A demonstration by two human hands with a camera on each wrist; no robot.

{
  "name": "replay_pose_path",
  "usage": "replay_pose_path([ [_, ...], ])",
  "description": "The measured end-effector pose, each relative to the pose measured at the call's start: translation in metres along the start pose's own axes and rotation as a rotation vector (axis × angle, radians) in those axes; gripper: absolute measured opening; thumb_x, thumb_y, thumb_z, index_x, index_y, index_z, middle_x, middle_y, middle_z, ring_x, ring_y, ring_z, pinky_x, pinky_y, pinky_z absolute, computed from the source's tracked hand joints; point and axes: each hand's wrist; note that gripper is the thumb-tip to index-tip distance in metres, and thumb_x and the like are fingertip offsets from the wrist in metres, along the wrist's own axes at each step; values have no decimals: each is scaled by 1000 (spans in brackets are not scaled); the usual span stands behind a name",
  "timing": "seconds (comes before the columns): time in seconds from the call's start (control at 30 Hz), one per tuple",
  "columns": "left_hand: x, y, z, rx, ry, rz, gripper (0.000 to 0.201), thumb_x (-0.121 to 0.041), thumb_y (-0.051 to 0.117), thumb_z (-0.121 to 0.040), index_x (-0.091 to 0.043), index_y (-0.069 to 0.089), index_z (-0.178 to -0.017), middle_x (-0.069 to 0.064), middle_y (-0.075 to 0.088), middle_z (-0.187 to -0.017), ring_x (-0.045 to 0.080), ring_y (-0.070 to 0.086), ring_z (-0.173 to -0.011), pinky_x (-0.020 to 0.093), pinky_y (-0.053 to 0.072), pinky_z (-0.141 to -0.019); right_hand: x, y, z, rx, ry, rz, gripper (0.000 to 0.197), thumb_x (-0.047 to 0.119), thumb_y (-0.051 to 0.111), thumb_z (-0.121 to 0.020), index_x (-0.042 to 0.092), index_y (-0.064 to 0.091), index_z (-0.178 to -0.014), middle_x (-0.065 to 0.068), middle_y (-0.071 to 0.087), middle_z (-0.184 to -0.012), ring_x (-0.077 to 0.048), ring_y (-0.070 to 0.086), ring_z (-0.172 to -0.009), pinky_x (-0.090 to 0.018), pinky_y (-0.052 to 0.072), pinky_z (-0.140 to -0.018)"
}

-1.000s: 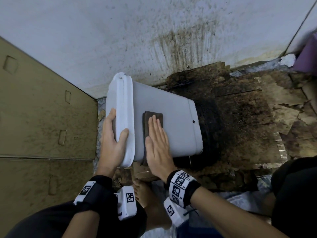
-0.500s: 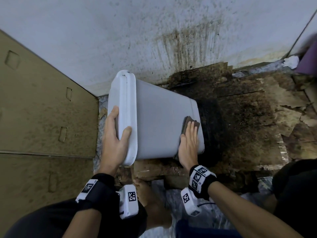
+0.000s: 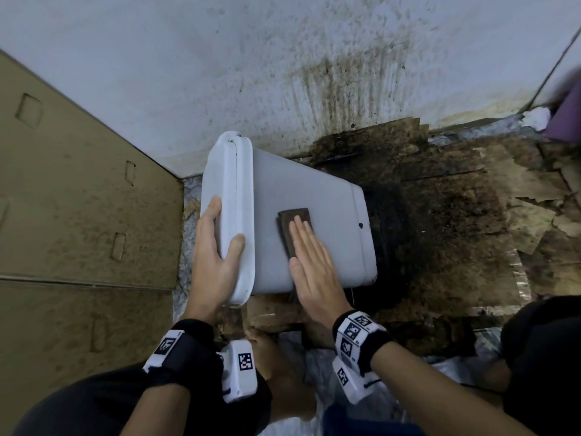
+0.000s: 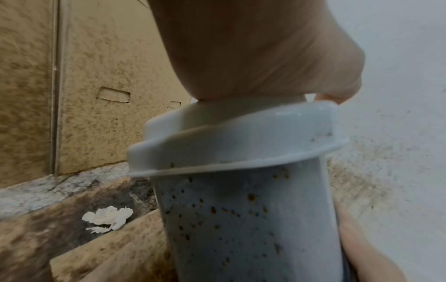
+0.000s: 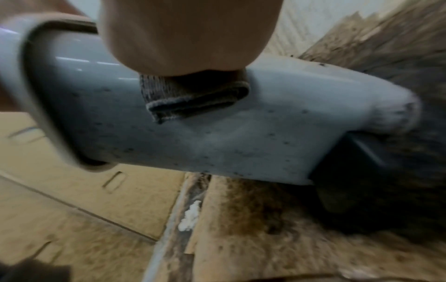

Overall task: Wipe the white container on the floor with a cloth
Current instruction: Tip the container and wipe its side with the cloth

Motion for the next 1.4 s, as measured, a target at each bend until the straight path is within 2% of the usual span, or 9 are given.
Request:
replay_pose_path([
  [0.23,4,-3,0,-1,-50,43,72,-43,53,-94,-28,33,-162,-12,34,-168,12,34,-155,54,34,-125,-82,-5,24,-76,364,-29,56,33,17,-112,24,-4,-163,12,-13,-170,3,-11,-155,-42,4,-130],
  [0.43,0,-1,1,0,-24,15,74,-46,51,-92,-27,34,-162,-10,35,-168,12,33,-155,54,33,-125,-53,0,5,-85,536,-134,61,31,18,-108,18,-9,-161,15,-20,-163,-6,-15,-156,-38,-6,-128],
  [0.67,-6,3,0,2,15,-36,75,-48,50,-94,-24,32,-163,-7,33,-169,10,31,-156,50,30,-127,51,19,-6,-21,161,-94,61,42,9,-106,26,-10,-161,10,-16,-170,0,-16,-155,-25,-13,-124],
  [0.87,-2,0,0,-2,-8,-18,74,-48,51,-94,-26,33,-162,-9,32,-169,9,31,-156,51,32,-127,6,0,-2,34,-48,40,59,26,27,-110,20,6,-165,10,1,-172,-6,0,-158,-28,1,-127],
  [0.93,1,-3,0,0,-23,8,74,-47,52,-94,-25,33,-162,-10,33,-169,10,32,-156,53,33,-126,-21,-3,1,28,-2,35,58,26,25,-110,22,5,-165,12,0,-172,-6,0,-158,-32,3,-128],
  [1.03,3,-4,0,-7,-31,24,73,-44,53,-94,-25,34,-162,-11,34,-169,11,33,-155,54,33,-125,-68,-7,14,-37,217,3,57,33,19,-110,25,0,-164,13,-7,-171,-2,-6,-157,-36,3,-129],
  [1.13,3,-2,0,-19,-25,27,73,-43,53,-91,-25,37,-160,-8,37,-167,15,36,-154,55,34,-124,-99,-8,17,-73,418,-73,59,33,17,-110,18,-6,-162,9,-17,-168,-3,-14,-155,-40,0,-129],
  [1.23,1,-1,0,-14,-26,22,73,-43,53,-91,-26,37,-160,-9,38,-167,14,36,-154,54,34,-124,-90,-5,7,-77,515,-126,57,21,21,-112,16,-11,-159,11,-20,-162,-9,-16,-155,-42,-2,-129],
  [1.4,-5,2,-1,-17,1,14,75,-44,53,-91,-21,37,-161,-6,37,-167,12,34,-155,52,31,-126,-26,3,-7,-94,517,-133,66,40,14,-103,21,-8,-162,16,-19,-164,-4,-15,-155,-38,-6,-128],
])
Point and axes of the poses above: each hand's wrist, its own z-axis away from the middle knuckle, its own y-axis out of the palm, x = y × z
